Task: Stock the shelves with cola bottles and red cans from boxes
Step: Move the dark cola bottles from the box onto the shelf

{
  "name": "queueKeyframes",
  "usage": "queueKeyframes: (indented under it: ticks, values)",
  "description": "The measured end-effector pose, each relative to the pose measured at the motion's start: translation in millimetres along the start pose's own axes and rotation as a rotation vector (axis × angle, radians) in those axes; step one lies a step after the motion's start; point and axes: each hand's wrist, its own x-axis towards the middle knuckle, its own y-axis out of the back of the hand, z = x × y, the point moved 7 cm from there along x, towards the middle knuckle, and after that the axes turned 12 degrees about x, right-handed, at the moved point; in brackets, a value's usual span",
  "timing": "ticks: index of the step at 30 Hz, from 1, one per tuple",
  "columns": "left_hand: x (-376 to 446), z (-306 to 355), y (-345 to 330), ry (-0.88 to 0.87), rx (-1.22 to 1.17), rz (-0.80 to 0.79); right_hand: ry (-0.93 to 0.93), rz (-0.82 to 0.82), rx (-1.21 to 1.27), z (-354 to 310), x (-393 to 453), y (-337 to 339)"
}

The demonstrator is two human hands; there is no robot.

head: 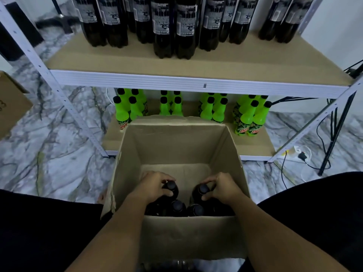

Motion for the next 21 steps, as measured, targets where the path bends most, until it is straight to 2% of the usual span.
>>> queueKeyframes:
  ticks: [9,12,16,21]
  values:
    - [4.4,8.4,6.3,-0.097,0.050,0.013,0.092,0.068,0.054,-8.6,0.6,2.2]
    - [10.2,30.1,34.3,-0.197,0.006,0.045,0.134,0.109,0.108,-24.0,0.6,18.8]
    - [15.3,67.0,81.0,-0.318,-0.124,0.104,0.305,0.183,0.156,-68.2,-7.4,51.5]
    - [12.0,105.8,152.6,-0.374,-0.340,0.198,0.464,0.293,0.337,-127.8,-26.4,107.9]
